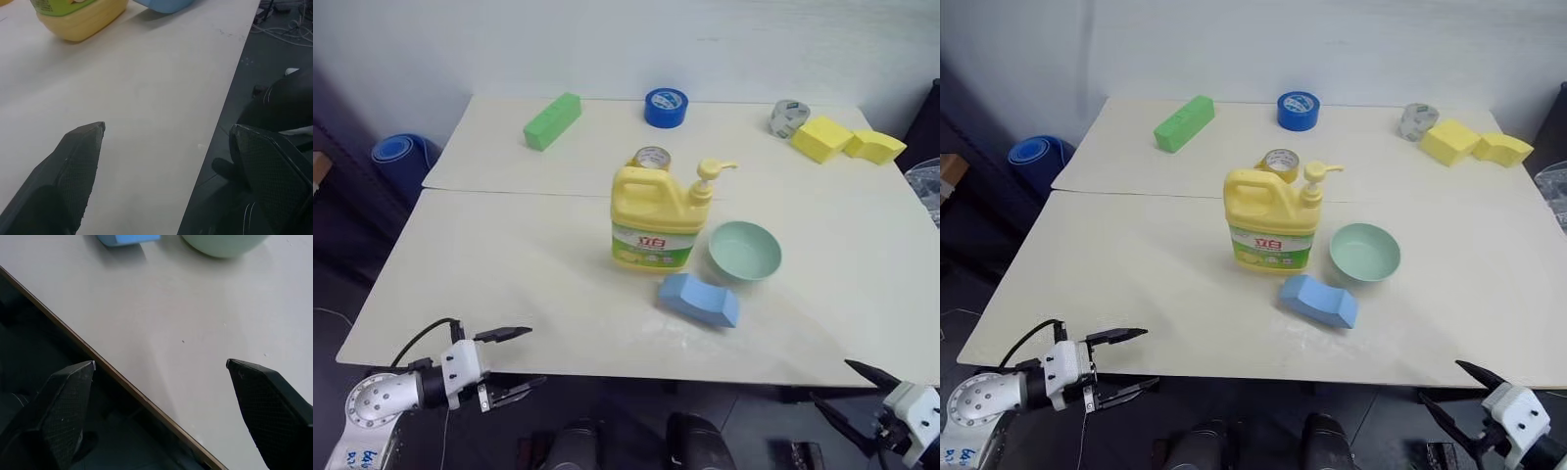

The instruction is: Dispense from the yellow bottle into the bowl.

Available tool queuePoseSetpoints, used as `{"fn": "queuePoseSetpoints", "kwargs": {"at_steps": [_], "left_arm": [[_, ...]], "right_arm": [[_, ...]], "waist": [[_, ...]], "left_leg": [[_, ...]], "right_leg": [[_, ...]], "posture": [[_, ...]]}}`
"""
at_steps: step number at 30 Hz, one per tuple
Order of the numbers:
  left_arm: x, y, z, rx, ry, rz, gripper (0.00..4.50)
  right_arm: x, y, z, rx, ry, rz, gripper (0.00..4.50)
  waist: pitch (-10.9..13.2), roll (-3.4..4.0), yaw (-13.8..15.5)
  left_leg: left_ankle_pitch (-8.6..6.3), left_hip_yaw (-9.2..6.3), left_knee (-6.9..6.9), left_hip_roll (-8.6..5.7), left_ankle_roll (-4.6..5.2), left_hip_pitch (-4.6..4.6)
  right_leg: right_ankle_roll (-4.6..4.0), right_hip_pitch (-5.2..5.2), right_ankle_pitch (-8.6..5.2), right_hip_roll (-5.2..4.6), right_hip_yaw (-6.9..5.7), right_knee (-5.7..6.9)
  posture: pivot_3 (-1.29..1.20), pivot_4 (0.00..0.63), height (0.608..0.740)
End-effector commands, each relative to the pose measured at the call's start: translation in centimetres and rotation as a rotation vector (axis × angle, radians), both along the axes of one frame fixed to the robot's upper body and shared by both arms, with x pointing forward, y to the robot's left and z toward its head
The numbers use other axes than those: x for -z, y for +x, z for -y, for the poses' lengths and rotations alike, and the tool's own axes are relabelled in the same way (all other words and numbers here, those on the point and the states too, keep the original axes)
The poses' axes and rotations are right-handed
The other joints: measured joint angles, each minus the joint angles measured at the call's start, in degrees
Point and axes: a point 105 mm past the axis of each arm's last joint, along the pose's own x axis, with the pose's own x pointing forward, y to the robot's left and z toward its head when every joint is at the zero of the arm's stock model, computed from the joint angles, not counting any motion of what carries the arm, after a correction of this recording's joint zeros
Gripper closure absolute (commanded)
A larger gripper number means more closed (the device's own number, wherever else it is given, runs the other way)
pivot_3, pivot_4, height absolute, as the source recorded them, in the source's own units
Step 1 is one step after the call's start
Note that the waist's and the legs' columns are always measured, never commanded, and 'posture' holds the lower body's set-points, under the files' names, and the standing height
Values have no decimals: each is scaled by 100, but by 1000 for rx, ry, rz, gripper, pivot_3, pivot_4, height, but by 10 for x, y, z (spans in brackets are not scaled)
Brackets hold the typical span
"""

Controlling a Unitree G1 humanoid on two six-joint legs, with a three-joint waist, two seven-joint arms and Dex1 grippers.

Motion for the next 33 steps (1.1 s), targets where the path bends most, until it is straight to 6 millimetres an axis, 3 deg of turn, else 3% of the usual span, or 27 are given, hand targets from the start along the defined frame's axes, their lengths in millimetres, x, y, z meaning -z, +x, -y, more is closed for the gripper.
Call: {"fn": "queuePoseSetpoints", "kwargs": {"at_steps": [1,4,6,12,16,23,24,27,29,31,33], "left_arm": [[-7,8,11,-2,-66,-4,38],[-20,9,35,75,-193,-89,38],[-30,10,47,111,-239,-133,38],[-67,17,76,199,-273,-39,38],[-67,14,87,241,-269,-40,38],[-68,15,89,237,-274,-42,38],[-68,15,89,235,-274,-41,38],[-67,14,91,245,-270,-43,0],[-67,13,94,259,-272,-44,0],[-70,14,98,273,-281,-41,0],[-75,15,102,293,-309,-48,0]], "right_arm": [[-24,21,-28,-131,42,45,0],[-46,53,-75,-284,42,26,0],[-50,65,-93,-336,-19,-7,0],[-66,105,-134,-349,-92,-91,0],[-54,132,-148,-330,-156,-147,0],[-36,155,-157,-325,-196,-214,0],[-34,157,-156,-322,-199,-221,0],[-32,159,-158,-358,-187,-244,583],[-45,154,-164,-417,-127,-218,1194],[-61,135,-169,-533,-59,-199,1875],[-85,120,-162,-562,62,-157,2013]], "waist": [[0,1,2],[1,3,-37],[1,1,-44],[0,2,20],[0,1,-2],[0,0,4],[0,0,3],[0,0,1],[0,0,0],[1,1,24],[1,0,45]], "left_leg": [[0,0,0,0,0,0],[0,-1,10,3,1,2],[0,-14,16,4,0,16],[-6,-33,13,0,-11,-7],[-6,-28,18,-3,-11,-15],[-6,-30,18,-1,-11,-19],[-6,-27,18,-1,-11,-20],[-6,-28,18,0,-12,-19],[-6,-27,18,0,-12,-20],[-6,-28,17,0,-12,-20],[-6,-37,17,-1,-12,-25]], "right_leg": [[0,0,0,0,0,2],[2,-4,1,-4,13,5],[1,-3,1,-4,24,29],[0,-14,1,-3,-17,50],[3,-13,2,-3,-20,30],[3,-13,2,-1,-29,28],[4,-13,3,-1,-29,26],[4,-13,3,-1,-32,28],[4,-13,3,-1,-32,27],[4,-13,3,-1,-32,26],[5,-13,3,-1,-39,25]], "posture": [[0,150,740],[0,150,740],[0,150,740],[0,150,740],[0,150,740],[0,150,740],[0,150,740],[0,150,740],[0,150,740],[0,150,740],[0,150,740]]}}
